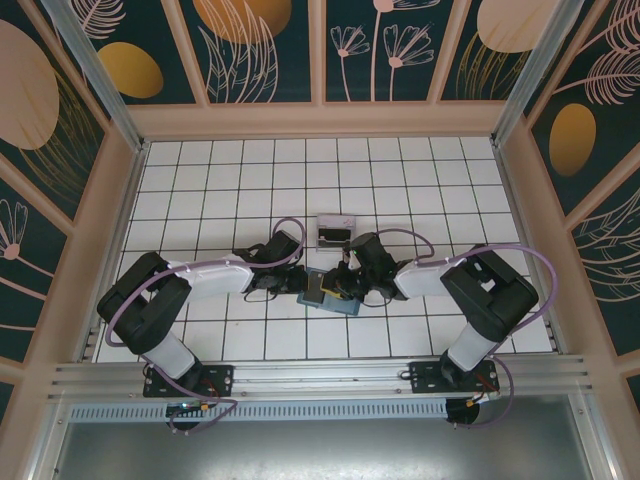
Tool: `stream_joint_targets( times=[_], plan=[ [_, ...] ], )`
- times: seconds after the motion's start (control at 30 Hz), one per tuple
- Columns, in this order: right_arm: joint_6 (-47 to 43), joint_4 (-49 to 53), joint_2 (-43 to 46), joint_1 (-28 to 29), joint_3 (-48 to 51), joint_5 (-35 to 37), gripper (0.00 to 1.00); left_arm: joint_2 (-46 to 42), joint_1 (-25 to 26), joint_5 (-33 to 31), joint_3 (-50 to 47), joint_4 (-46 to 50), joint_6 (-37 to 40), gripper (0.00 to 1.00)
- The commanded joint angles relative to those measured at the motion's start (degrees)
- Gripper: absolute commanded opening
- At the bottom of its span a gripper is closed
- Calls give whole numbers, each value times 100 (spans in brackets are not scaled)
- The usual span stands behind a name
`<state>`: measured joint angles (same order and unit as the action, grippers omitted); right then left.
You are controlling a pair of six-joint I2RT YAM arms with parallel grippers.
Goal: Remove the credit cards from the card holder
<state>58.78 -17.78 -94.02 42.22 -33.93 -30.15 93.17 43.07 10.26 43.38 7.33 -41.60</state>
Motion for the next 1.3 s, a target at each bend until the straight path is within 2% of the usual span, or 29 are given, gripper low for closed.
stream_joint_targets(
  times=[0.0,0.33,0.57,0.8,1.27],
  plan=[
    [62,-519,-62,50,60,-202,21,141,98,372,-203,235,-53,17],
    [165,-744,-113,67,106,-281,21,140,103,362,-205,244,-73,17],
    [138,-693,241,59,218,-167,19,184,103,122,-176,435,-53,18],
    [112,-631,453,37,264,-114,17,202,99,116,-164,436,-72,21],
    [110,-475,591,32,387,-17,11,220,101,116,-150,453,-58,20]
  ],
)
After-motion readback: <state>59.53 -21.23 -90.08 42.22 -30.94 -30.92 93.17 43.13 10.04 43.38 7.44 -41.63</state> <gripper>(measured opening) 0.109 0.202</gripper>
